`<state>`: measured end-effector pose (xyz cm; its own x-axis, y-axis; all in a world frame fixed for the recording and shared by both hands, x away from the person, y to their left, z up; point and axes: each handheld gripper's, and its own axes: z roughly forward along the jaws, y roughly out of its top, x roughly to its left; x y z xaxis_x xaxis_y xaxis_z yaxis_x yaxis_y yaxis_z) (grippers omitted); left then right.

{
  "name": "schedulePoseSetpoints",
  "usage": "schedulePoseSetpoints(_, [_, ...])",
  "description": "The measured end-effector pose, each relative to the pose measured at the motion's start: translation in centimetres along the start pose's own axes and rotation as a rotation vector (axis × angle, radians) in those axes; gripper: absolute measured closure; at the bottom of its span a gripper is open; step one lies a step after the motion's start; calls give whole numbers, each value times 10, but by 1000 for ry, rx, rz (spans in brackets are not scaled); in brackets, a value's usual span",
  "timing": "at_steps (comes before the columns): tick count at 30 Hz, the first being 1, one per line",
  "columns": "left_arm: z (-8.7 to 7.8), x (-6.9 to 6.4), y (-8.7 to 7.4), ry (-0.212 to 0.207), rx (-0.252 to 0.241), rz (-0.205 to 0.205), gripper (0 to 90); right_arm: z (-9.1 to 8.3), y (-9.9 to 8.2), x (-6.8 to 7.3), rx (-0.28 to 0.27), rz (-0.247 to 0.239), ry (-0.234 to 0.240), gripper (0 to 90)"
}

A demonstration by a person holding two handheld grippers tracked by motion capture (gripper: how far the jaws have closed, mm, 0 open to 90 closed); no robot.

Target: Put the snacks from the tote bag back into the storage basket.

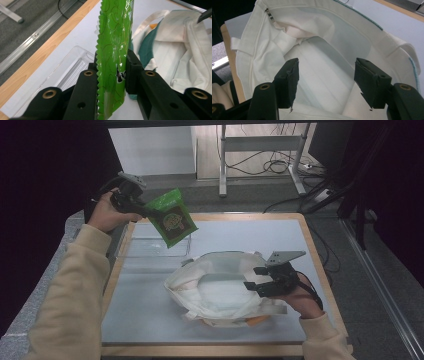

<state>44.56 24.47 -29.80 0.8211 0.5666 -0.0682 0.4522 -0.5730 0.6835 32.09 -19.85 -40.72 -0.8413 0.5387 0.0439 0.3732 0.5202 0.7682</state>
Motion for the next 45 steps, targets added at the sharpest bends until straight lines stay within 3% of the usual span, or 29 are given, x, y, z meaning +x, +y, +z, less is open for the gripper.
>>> schedulePoseSetpoints(15, [13,30,-7,24,23,-43,759,2,-3,-1,16,11,-11,358])
schedulePoseSetpoints(36, [29,53,-15,23,67,-57,759,3,-4,-3,19,6,-18,357])
schedulePoseSetpoints(45, [40,66,-18,33,113,-48,759,5,-4,-3,25,16,-19,357])
